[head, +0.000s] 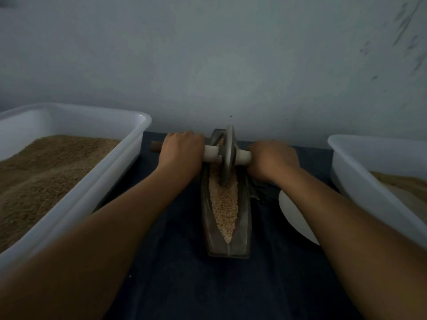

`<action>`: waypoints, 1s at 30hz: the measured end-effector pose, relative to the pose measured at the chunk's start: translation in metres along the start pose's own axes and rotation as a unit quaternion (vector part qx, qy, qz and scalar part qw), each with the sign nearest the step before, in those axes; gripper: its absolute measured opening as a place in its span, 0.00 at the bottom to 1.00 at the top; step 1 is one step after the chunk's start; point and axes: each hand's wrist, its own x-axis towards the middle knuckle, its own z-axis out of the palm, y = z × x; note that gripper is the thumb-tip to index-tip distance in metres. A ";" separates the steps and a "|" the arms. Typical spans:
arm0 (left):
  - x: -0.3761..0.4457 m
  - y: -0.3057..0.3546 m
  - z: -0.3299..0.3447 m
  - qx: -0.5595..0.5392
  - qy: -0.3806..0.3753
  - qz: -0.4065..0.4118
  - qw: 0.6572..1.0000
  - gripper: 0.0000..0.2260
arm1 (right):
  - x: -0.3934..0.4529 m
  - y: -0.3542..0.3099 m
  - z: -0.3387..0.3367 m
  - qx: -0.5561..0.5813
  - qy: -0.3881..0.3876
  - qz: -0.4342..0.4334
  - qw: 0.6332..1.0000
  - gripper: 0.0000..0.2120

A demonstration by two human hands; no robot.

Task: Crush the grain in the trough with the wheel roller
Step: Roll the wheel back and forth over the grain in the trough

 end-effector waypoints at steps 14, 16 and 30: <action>-0.081 0.010 -0.027 -0.031 0.088 0.017 0.996 0.13 | -0.081 -0.003 0.002 0.011 0.134 -0.057 0.989 0.06; -0.090 0.012 -0.033 -0.028 0.101 0.024 0.994 0.14 | -0.093 -0.003 0.000 0.031 0.135 -0.062 0.988 0.05; -0.063 -0.001 -0.020 -0.061 -0.002 0.006 0.998 0.14 | -0.066 -0.004 0.004 -0.042 0.140 -0.077 0.986 0.11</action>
